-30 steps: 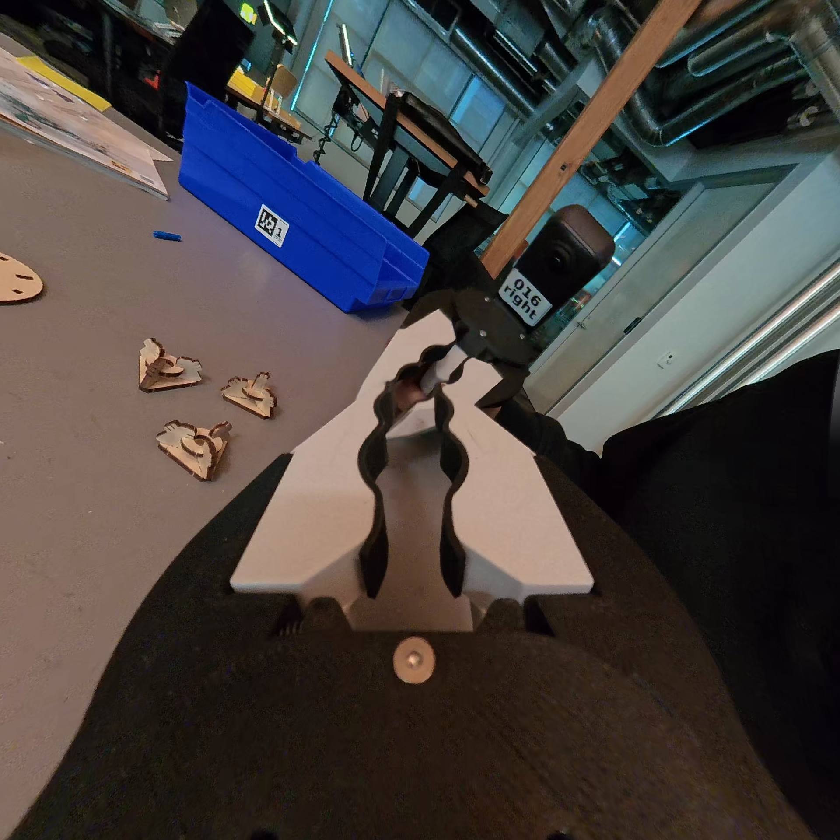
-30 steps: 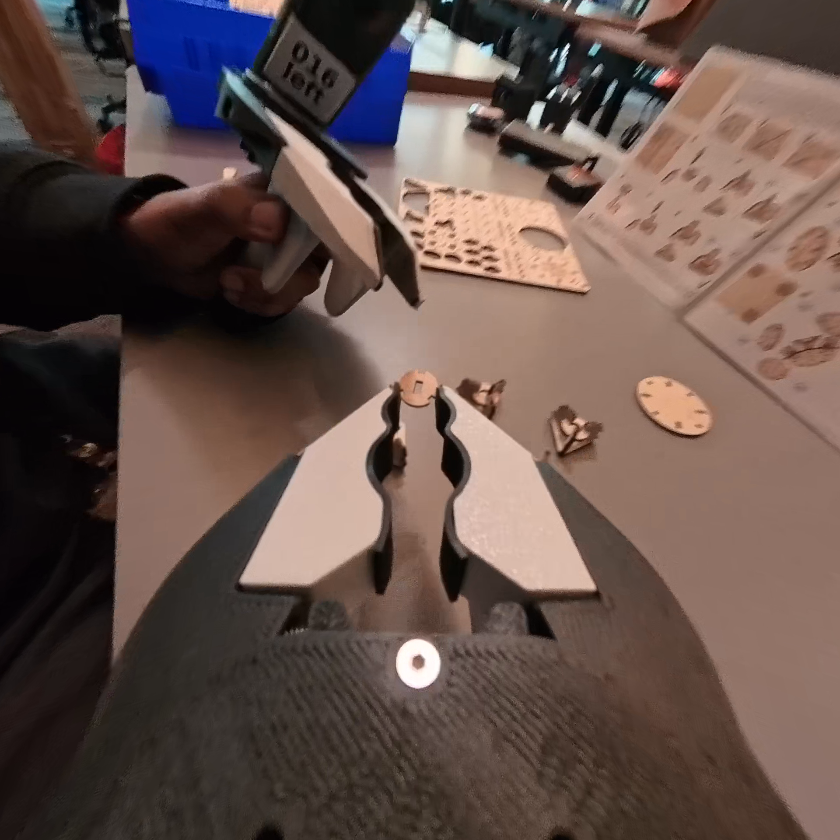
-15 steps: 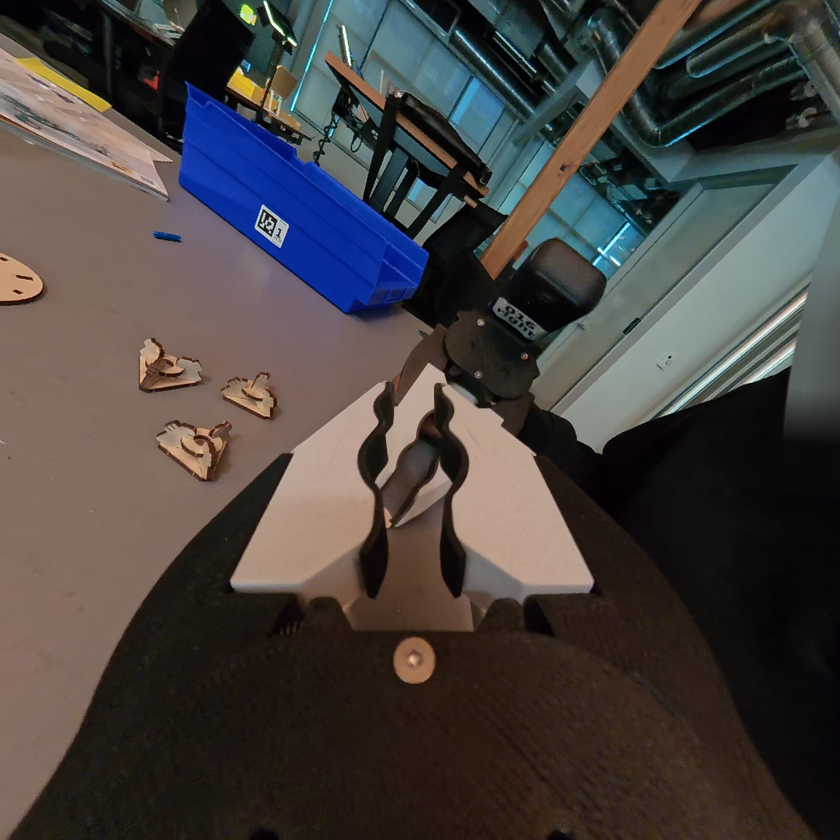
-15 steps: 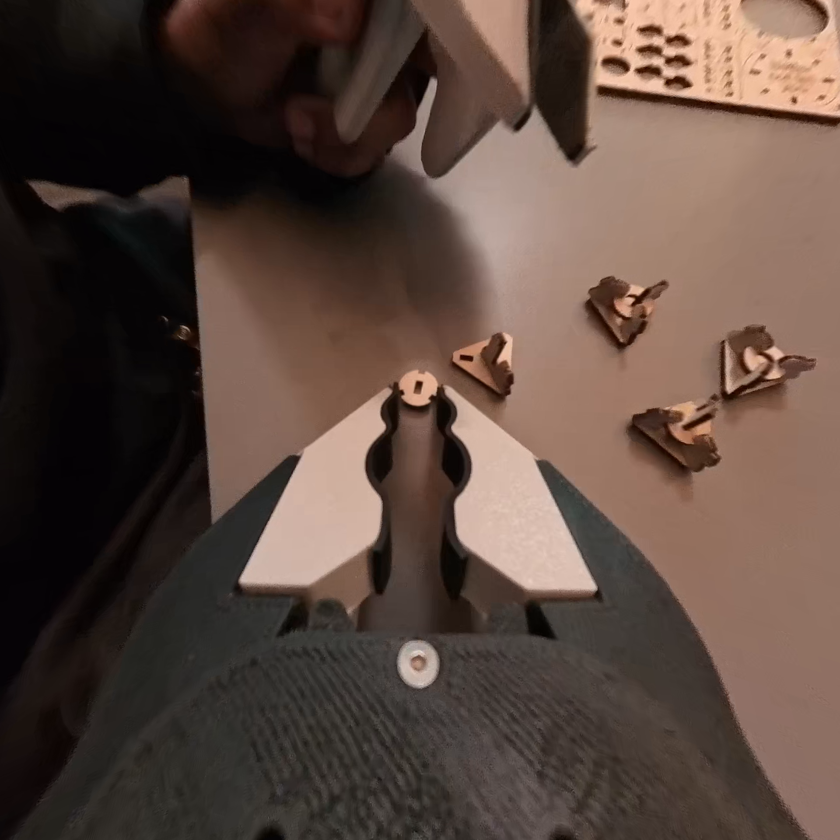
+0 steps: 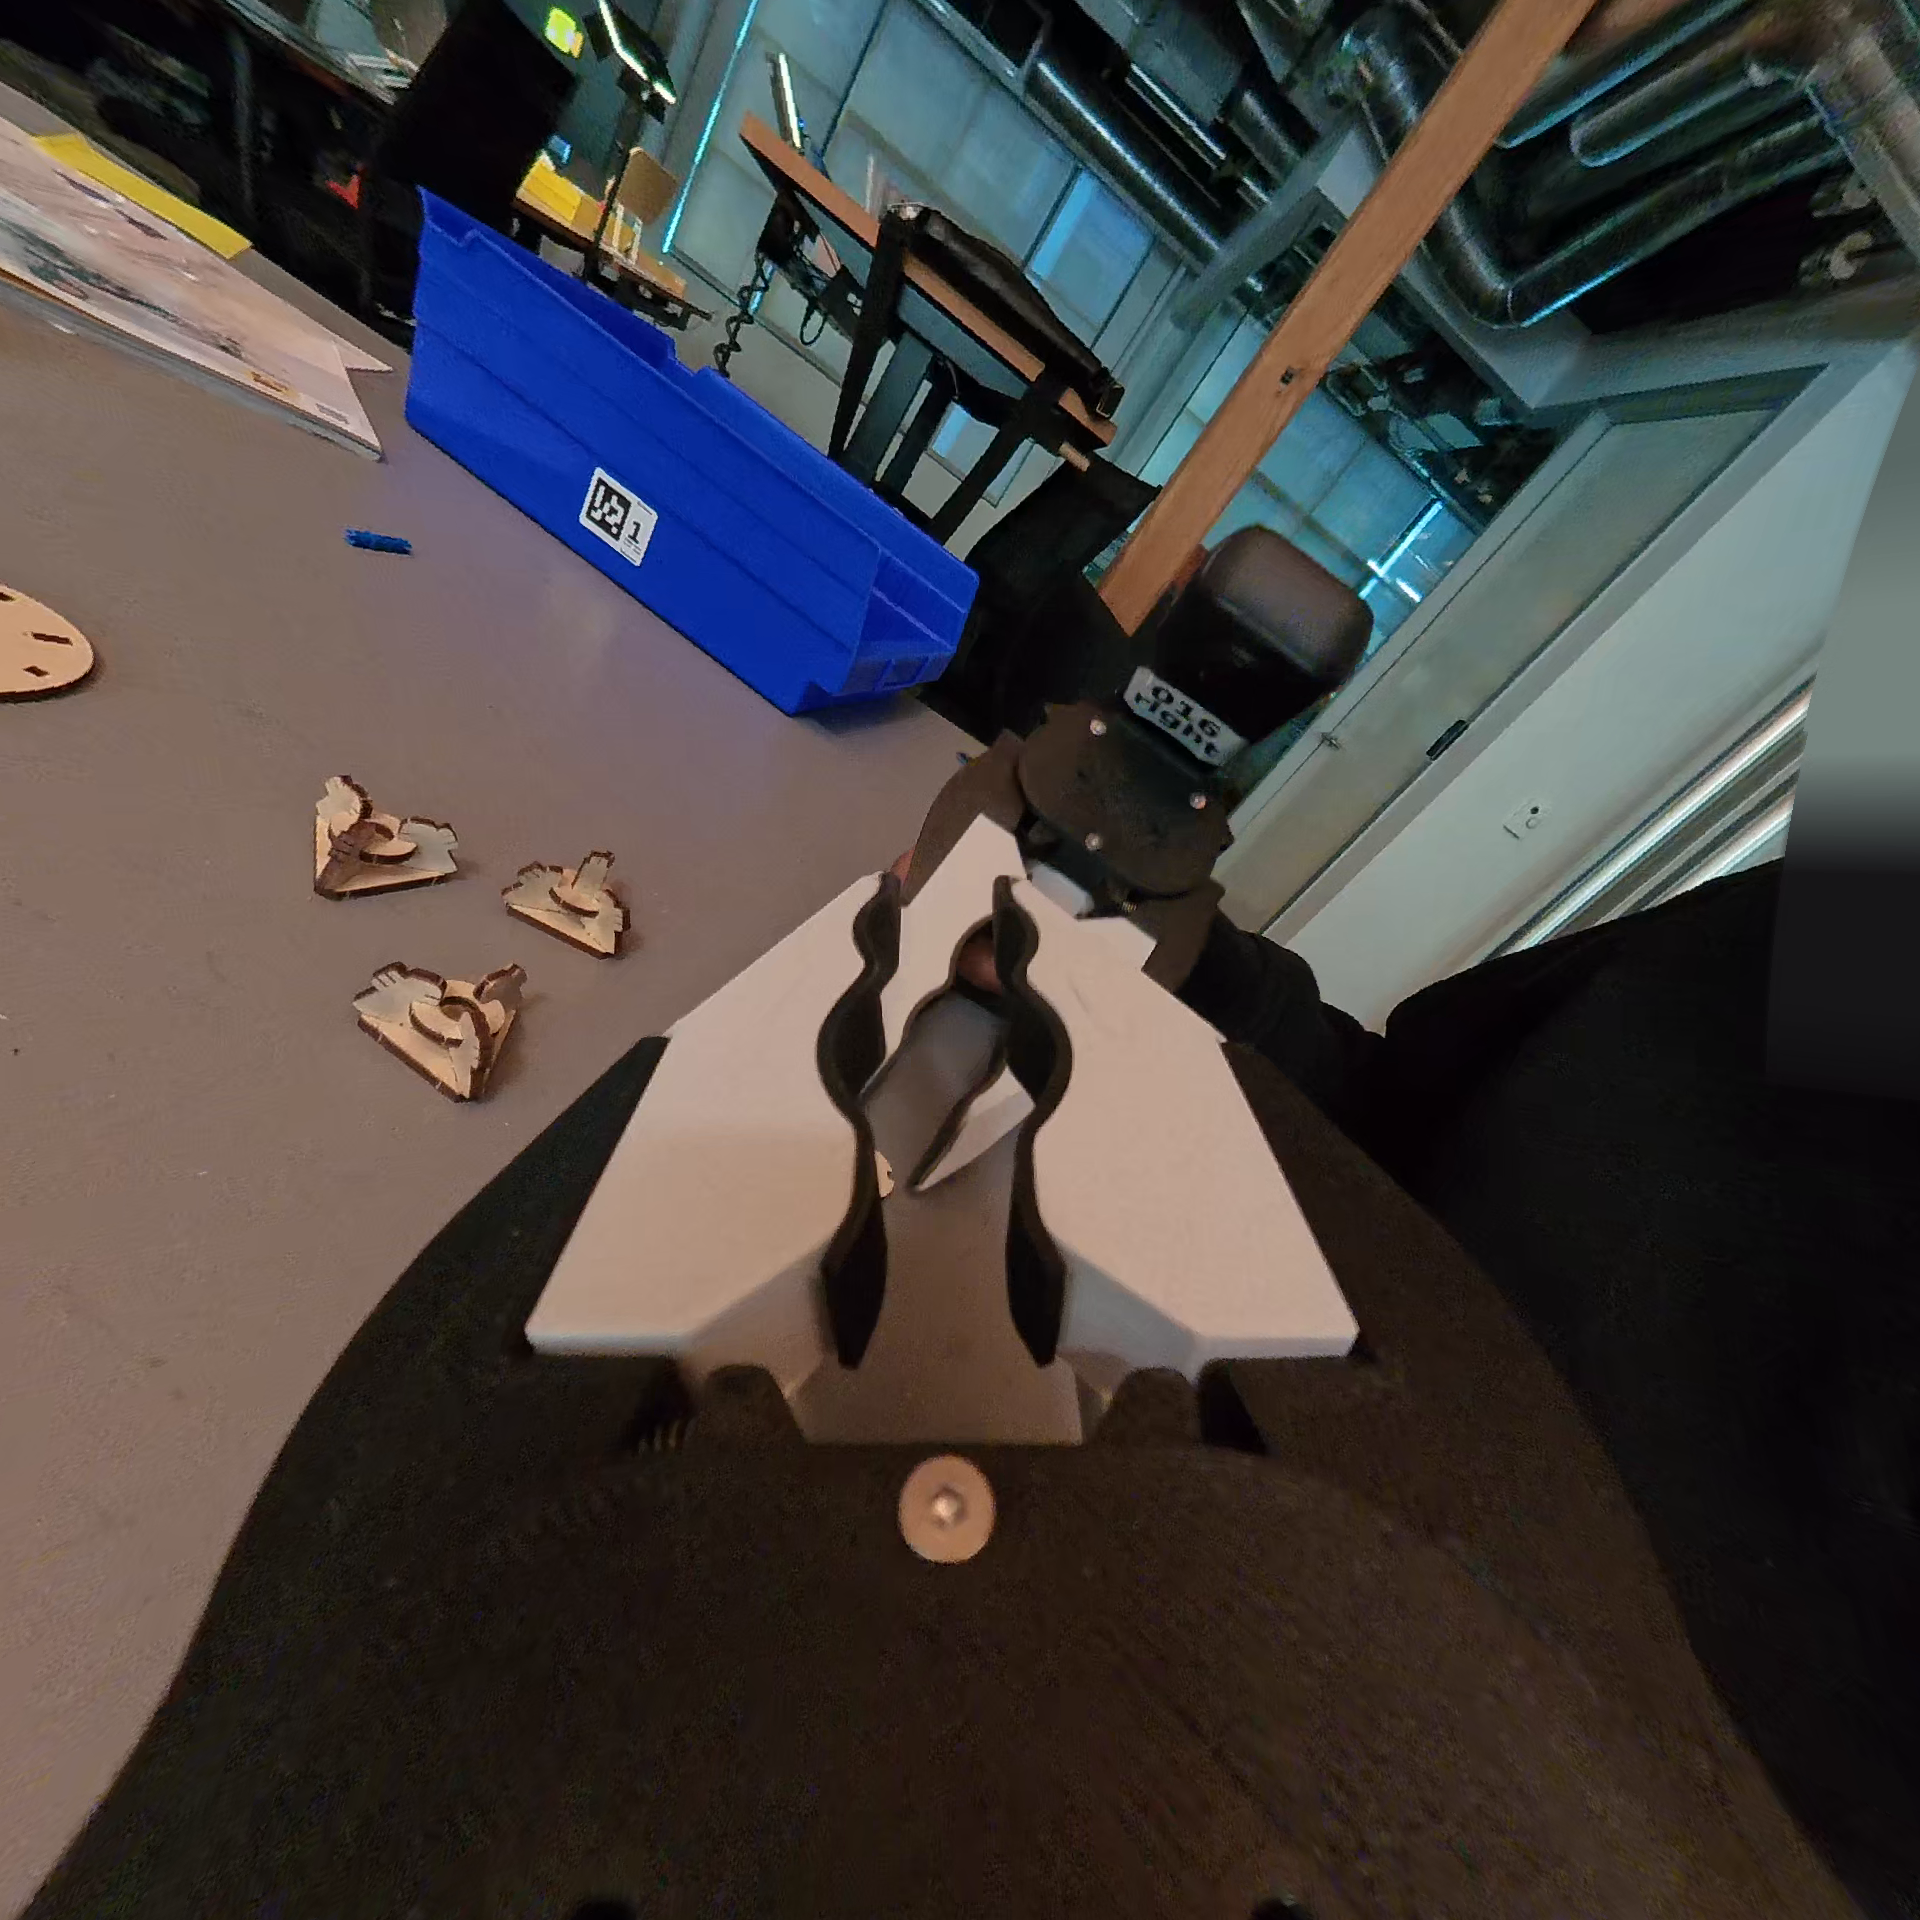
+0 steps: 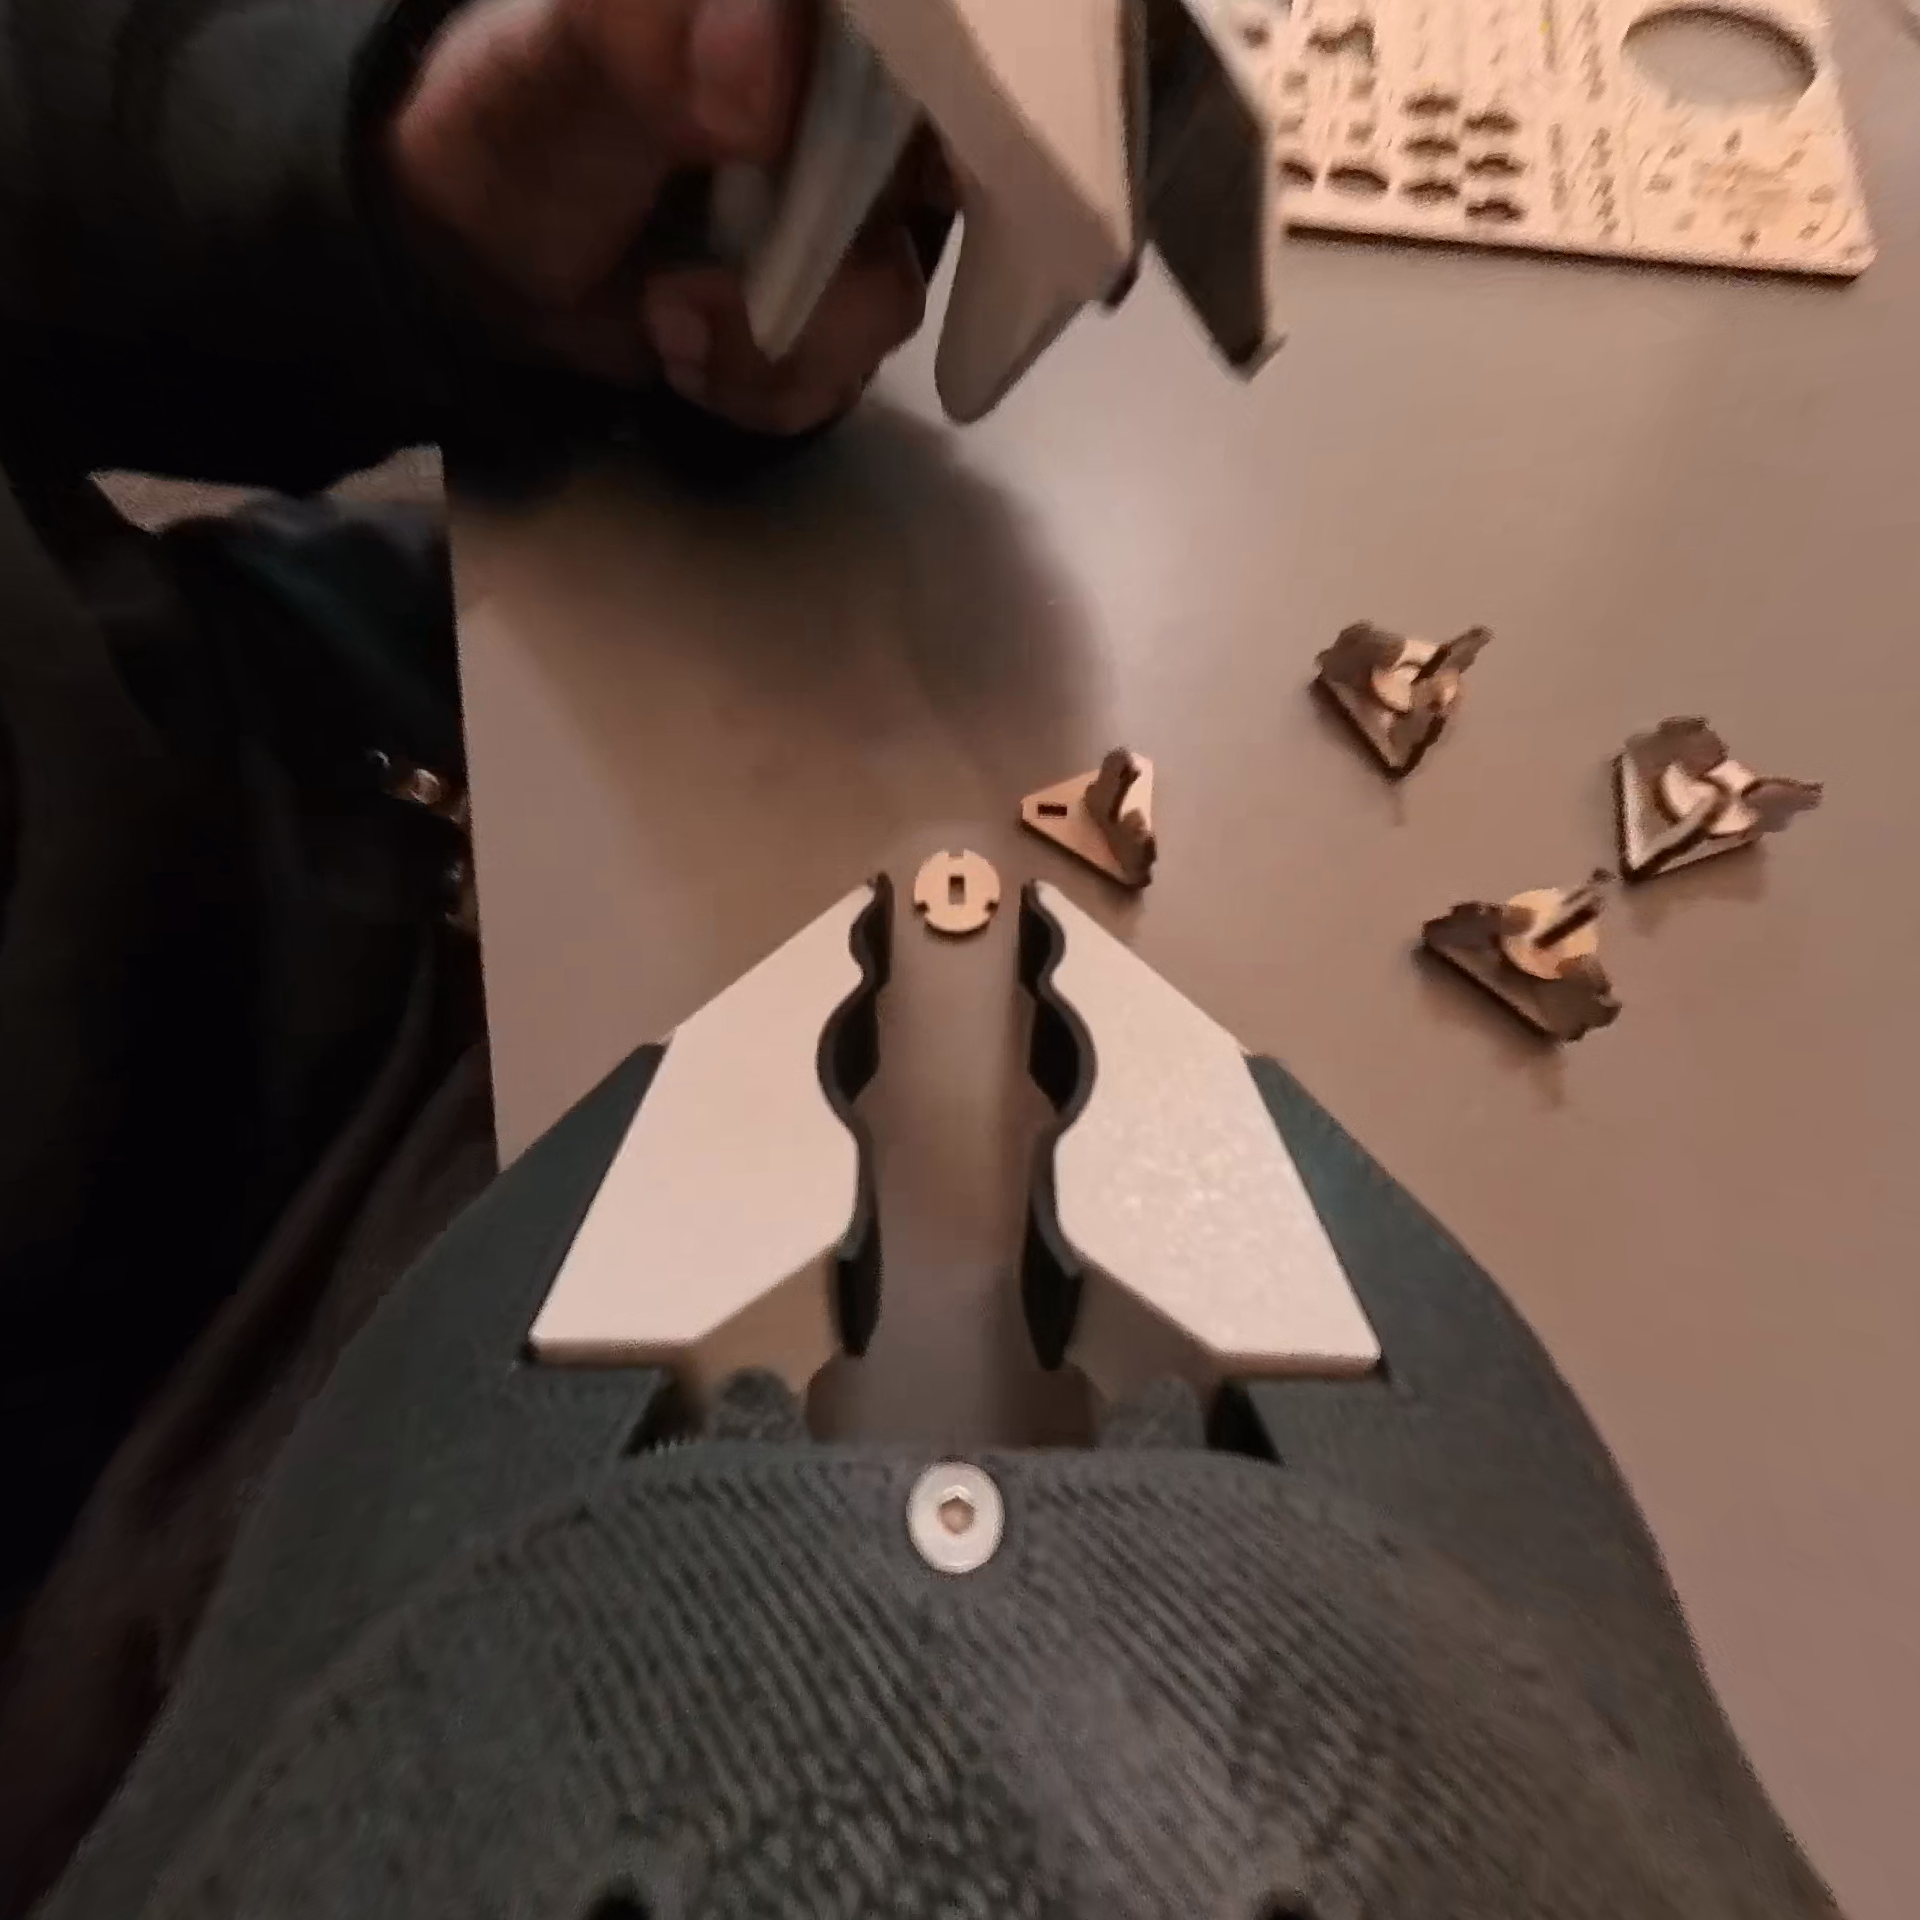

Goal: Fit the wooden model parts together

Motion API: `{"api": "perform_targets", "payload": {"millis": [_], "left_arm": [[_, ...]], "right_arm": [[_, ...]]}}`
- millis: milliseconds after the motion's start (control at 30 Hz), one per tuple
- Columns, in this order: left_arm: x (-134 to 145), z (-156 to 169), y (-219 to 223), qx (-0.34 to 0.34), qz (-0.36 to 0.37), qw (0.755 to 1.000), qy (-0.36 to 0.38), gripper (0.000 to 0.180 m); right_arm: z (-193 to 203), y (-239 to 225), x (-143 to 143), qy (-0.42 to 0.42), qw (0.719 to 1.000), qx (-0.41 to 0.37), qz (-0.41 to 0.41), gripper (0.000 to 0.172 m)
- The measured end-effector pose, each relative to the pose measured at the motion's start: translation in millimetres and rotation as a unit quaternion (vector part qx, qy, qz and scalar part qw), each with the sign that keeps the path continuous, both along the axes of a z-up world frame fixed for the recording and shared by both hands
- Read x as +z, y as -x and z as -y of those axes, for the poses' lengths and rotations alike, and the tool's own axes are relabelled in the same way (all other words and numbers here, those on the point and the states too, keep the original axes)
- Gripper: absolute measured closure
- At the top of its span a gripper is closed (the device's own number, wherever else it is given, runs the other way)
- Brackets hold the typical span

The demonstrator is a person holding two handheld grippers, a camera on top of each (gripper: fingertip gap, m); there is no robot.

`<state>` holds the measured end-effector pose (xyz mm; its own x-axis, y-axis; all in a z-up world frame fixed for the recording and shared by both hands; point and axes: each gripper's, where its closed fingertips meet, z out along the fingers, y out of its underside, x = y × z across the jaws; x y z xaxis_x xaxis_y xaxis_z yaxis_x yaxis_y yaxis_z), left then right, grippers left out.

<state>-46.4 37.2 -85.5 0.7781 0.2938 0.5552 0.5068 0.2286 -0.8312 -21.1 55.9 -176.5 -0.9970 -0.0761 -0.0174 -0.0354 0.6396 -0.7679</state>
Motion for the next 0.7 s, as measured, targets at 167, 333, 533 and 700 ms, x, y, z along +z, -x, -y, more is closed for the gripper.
{"api": "perform_targets", "payload": {"millis": [167,333,533,700], "left_arm": [[-0.5,-0.5,-0.5,-0.002,0.002,1.000,0.001,0.164],[-0.4,-0.6,-0.7,-0.002,0.001,1.000,0.001,0.164],[-0.5,-0.9,-1.0,-0.003,0.002,1.000,0.001,0.164],[-0.7,-0.9,-0.8,-0.003,0.003,1.000,0.001,0.164]], "right_arm": [[-0.1,0.8,-1.5,-0.004,1.000,-0.003,-0.011,0.149],[-0.1,0.2,-3.6,-0.011,1.000,0.000,-0.009,0.149],[0.1,0.4,-3.5,-0.011,1.000,0.000,-0.010,0.149],[0.1,0.5,-3.5,-0.011,1.000,0.000,-0.008,0.149]]}}
